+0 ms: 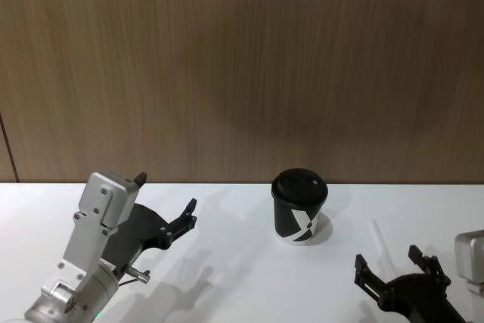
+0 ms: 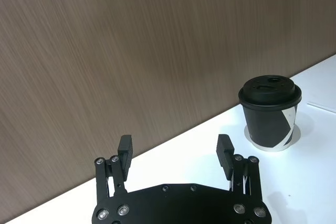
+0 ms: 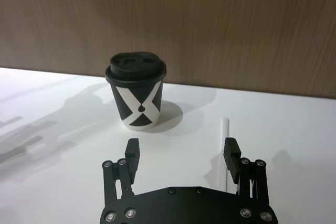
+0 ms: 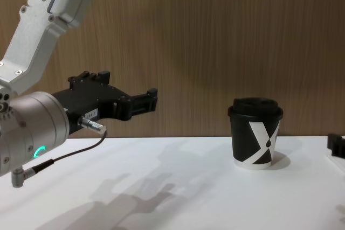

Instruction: Pick up the straw with one hand, pass it to the other hand, and insert it into the cup.

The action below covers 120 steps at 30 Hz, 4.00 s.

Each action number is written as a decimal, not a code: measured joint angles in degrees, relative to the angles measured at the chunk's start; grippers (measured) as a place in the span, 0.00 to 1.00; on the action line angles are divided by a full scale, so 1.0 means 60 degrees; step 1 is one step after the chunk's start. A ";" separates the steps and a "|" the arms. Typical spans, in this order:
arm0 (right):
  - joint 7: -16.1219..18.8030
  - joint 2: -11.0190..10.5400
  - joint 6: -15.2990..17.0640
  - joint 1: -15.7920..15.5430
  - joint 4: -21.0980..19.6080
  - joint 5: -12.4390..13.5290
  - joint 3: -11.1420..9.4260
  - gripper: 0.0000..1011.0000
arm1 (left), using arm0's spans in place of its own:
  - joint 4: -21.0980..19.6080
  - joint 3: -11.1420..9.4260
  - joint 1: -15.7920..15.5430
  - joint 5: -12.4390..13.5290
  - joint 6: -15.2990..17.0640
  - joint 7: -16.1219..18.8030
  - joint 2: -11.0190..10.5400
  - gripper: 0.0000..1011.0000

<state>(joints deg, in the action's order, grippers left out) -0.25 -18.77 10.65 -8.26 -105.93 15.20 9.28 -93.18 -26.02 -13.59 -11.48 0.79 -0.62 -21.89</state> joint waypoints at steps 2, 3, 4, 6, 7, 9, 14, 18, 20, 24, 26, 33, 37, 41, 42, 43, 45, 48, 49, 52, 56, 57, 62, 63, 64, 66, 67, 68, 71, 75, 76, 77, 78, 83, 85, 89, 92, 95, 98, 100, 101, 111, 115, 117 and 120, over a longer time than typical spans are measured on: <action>0.0004 0.0023 0.0069 -0.0043 0.0002 0.0048 -0.0038 0.99 | 0.0001 0.0000 0.0000 0.0000 0.0000 0.0000 0.0000 0.99; 0.0010 0.0039 0.0164 -0.0079 0.0003 0.0107 -0.0085 0.99 | 0.0000 0.0000 0.0000 0.0000 0.0000 0.0000 0.0000 0.99; 0.0013 0.0047 0.0206 -0.0096 0.0003 0.0129 -0.0107 0.99 | 0.0000 0.0000 0.0000 0.0000 0.0000 0.0000 0.0000 0.99; 0.0028 0.0065 0.0364 -0.0154 -0.0007 0.0207 -0.0174 0.99 | 0.0000 0.0000 0.0000 0.0000 0.0000 0.0000 0.0000 0.99; 0.0034 0.0071 0.0392 -0.0170 -0.0015 0.0221 -0.0193 0.99 | 0.0000 0.0000 0.0000 0.0000 0.0000 0.0000 0.0000 0.99; 0.0048 0.0077 0.0567 -0.0226 -0.0058 0.0289 -0.0252 0.99 | 0.0000 0.0000 0.0000 0.0000 0.0000 0.0000 0.0000 0.99; 0.0078 0.0064 0.0925 -0.0330 -0.0156 0.0374 -0.0336 0.99 | 0.0000 0.0000 0.0000 0.0000 0.0000 0.0000 0.0000 0.99; 0.0116 0.0043 0.1210 -0.0392 -0.0227 0.0399 -0.0363 0.99 | 0.0000 0.0000 0.0000 0.0000 0.0000 0.0000 0.0000 0.99; 0.0125 0.0036 0.1288 -0.0401 -0.0243 0.0401 -0.0366 0.99 | 0.0000 0.0000 0.0000 0.0000 0.0000 0.0000 0.0000 0.99; 0.0151 0.0032 0.1489 -0.0412 -0.0273 0.0405 -0.0366 0.99 | 0.0000 0.0000 0.0000 0.0000 0.0000 0.0000 0.0000 0.99; 0.0164 0.0039 0.1590 -0.0414 -0.0290 0.0414 -0.0367 0.99 | 0.0000 0.0000 0.0000 0.0000 0.0000 0.0000 -0.0001 0.99; 0.0183 0.0150 0.1911 -0.0417 -0.0325 0.0494 -0.0410 0.99 | 0.0000 0.0000 0.0000 0.0000 0.0000 0.0000 -0.0001 0.99; 0.0172 0.0233 0.2046 -0.0413 -0.0327 0.0545 -0.0450 0.99 | 0.0001 0.0000 0.0000 0.0000 0.0000 0.0000 0.0000 0.99; 0.0150 0.0327 0.2168 -0.0400 -0.0324 0.0596 -0.0508 0.99 | 0.0001 0.0000 0.0000 0.0000 0.0000 0.0000 -0.0001 0.99; 0.0145 0.0360 0.2202 -0.0388 -0.0311 0.0614 -0.0537 0.99 | 0.0000 0.0000 0.0000 0.0000 0.0000 0.0000 0.0000 0.99; 0.0143 0.0375 0.2220 -0.0384 -0.0305 0.0624 -0.0547 0.99 | 0.0000 0.0000 0.0000 0.0000 0.0000 0.0000 0.0000 0.99; 0.0142 0.0401 0.2239 -0.0376 -0.0290 0.0636 -0.0571 0.99 | 0.0000 0.0001 0.0000 0.0000 0.0000 0.0000 0.0000 0.99; 0.0142 0.0456 0.2285 -0.0350 -0.0236 0.0662 -0.0626 0.99 | 0.0001 0.0000 0.0000 0.0000 0.0000 0.0000 0.0000 0.99; 0.0142 0.0465 0.2292 -0.0346 -0.0225 0.0666 -0.0638 0.99 | 0.0000 0.0000 0.0001 0.0000 0.0000 0.0000 -0.0001 0.99; 0.0155 0.0489 0.2325 -0.0327 -0.0180 0.0682 -0.0675 0.99 | 0.0001 0.0000 0.0001 0.0000 0.0000 0.0000 0.0000 0.99; 0.0209 0.0495 0.2377 -0.0311 -0.0127 0.0692 -0.0713 0.99 | 0.0000 0.0000 0.0001 0.0000 0.0000 0.0000 -0.0001 0.99; 0.0234 0.0491 0.2402 -0.0304 -0.0112 0.0693 -0.0721 0.99 | 0.0000 0.0000 0.0000 -0.0001 0.0000 0.0000 -0.0001 0.99; 0.0337 0.0444 0.2498 -0.0279 -0.0072 0.0692 -0.0740 0.99 | 0.0001 0.0000 0.0000 0.0000 0.0000 0.0000 0.0000 0.99; 0.0353 0.0439 0.2518 -0.0275 -0.0069 0.0691 -0.0741 0.99 | 0.0000 0.0000 0.0000 0.0000 0.0000 0.0000 0.0000 0.99; 0.0378 0.0422 0.2549 -0.0265 -0.0063 0.0687 -0.0745 0.99 | 0.0000 0.0000 0.0000 0.0000 0.0000 0.0000 -0.0001 0.99; 0.0405 0.0404 0.2585 -0.0256 -0.0055 0.0681 -0.0750 0.99 | 0.0000 0.0000 0.0000 0.0000 0.0000 0.0000 0.0000 0.99; 0.0428 0.0390 0.2614 -0.0247 -0.0047 0.0673 -0.0756 0.99 | 0.0000 0.0000 0.0001 0.0000 0.0000 0.0000 0.0000 0.99; 0.0438 0.0387 0.2630 -0.0242 -0.0046 0.0669 -0.0760 0.99 | 0.0000 0.0000 0.0000 0.0000 0.0000 0.0000 0.0000 0.99; 0.0463 0.0385 0.2688 -0.0226 -0.0038 0.0657 -0.0786 0.99 | 0.0000 0.0000 0.0000 0.0000 0.0000 0.0000 0.0000 0.99; 0.0481 0.0400 0.2750 -0.0203 -0.0027 0.0649 -0.0829 0.99 | 0.0000 0.0000 0.0000 0.0000 0.0000 0.0000 0.0000 0.99; 0.0483 0.0408 0.2758 -0.0199 -0.0022 0.0648 -0.0842 0.99 | 0.0001 0.0000 0.0000 0.0000 0.0000 0.0000 -0.0001 0.99; 0.0485 0.0419 0.2780 -0.0192 -0.0012 0.0645 -0.0864 0.99 | 0.0000 0.0001 0.0001 0.0000 0.0000 0.0000 0.0000 0.99; 0.0485 0.0423 0.2786 -0.0186 -0.0008 0.0643 -0.0874 0.99 | 0.0000 0.0000 0.0000 0.0000 0.0000 0.0000 0.0000 0.99; 0.0485 0.0455 0.2824 -0.0148 0.0029 0.0630 -0.0947 0.99 | 0.0000 0.0000 0.0000 0.0000 0.0000 0.0000 -0.0001 0.99; 0.0488 0.0470 0.2847 -0.0130 0.0049 0.0625 -0.0976 0.99 | 0.0000 0.0000 0.0000 0.0000 0.0000 0.0000 0.0000 0.99; 0.0505 0.0481 0.2891 -0.0095 0.0091 0.0610 -0.1015 0.99 | 0.0000 0.0000 0.0001 0.0000 0.0000 0.0000 0.0000 0.99; 0.0528 0.0481 0.2915 -0.0071 0.0125 0.0584 -0.1033 0.99 | 0.0000 0.0000 0.0000 0.0000 0.0000 0.0000 0.0000 0.99; 0.0567 0.0473 0.2947 -0.0043 0.0165 0.0561 -0.1052 0.99 | 0.0000 0.0000 0.0000 0.0000 0.0000 0.0000 0.0000 0.99; 0.0596 0.0466 0.2973 -0.0013 0.0210 0.0546 -0.1061 0.99 | 0.0000 0.0000 0.0000 0.0000 0.0000 0.0000 0.0000 0.99; 0.0626 0.0460 0.2990 0.0007 0.0240 0.0535 -0.1068 0.99 | 0.0000 0.0000 0.0001 0.0000 0.0000 0.0000 0.0000 0.99; 0.0637 0.0458 0.2999 0.0013 0.0251 0.0529 -0.1069 0.99 | 0.0000 0.0000 0.0001 0.0000 0.0000 0.0000 0.0000 0.99; 0.0752 0.0439 0.3081 0.0108 0.0369 0.0458 -0.1091 0.99 | 0.0000 0.0000 0.0000 0.0000 0.0000 0.0000 0.0000 0.99; 0.0800 0.0433 0.3105 0.0148 0.0414 0.0424 -0.1094 0.99 | 0.0000 0.0000 0.0000 0.0000 0.0000 0.0000 0.0000 0.99; 0.0824 0.0424 0.3115 0.0175 0.0441 0.0406 -0.1095 0.99 | 0.0000 0.0000 0.0001 0.0000 0.0000 0.0000 0.0000 0.99; 0.0867 0.0413 0.3141 0.0210 0.0477 0.0380 -0.1095 0.99 | 0.0000 0.0000 0.0000 0.0000 0.0000 0.0000 0.0000 0.99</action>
<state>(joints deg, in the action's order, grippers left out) 4.95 -16.29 29.50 -7.00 -103.07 17.48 2.71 -93.18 -26.02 -13.59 -11.48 0.79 -0.62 -21.89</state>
